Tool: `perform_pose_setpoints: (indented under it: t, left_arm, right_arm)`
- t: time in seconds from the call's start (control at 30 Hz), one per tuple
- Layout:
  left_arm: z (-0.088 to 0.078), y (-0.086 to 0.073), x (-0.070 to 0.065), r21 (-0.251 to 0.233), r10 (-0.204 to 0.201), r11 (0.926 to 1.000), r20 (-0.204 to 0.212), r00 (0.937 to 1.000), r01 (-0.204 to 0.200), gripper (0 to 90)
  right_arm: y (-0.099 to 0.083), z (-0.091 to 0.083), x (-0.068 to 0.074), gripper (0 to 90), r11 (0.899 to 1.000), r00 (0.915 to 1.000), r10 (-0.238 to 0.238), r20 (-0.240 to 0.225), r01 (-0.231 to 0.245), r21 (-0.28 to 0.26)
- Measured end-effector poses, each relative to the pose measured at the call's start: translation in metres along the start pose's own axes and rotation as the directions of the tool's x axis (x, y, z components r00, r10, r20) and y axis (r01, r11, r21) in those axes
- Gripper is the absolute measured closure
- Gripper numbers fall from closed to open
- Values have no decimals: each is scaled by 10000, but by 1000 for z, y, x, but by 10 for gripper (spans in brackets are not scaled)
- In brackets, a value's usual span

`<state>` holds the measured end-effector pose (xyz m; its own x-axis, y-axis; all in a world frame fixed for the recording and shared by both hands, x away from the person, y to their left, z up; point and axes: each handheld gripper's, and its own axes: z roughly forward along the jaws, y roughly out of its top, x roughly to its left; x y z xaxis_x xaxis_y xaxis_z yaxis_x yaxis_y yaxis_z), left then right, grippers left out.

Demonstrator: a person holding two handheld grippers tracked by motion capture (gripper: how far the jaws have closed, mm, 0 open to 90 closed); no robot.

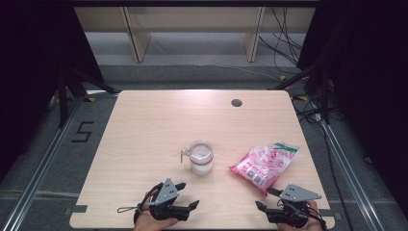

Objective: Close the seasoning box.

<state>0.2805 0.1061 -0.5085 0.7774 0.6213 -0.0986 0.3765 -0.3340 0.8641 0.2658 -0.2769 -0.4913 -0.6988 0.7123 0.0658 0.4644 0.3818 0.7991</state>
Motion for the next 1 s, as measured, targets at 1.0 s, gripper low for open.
perform_pose_setpoints:
  t: [1.0]
  left_arm:
    - [1, -9, -6, 515, 228, 9984, 97, 9997, -233, 247]
  right_arm:
    - [-13, -3, 14, 224, 9967, 9993, -243, 270, 221, 786]
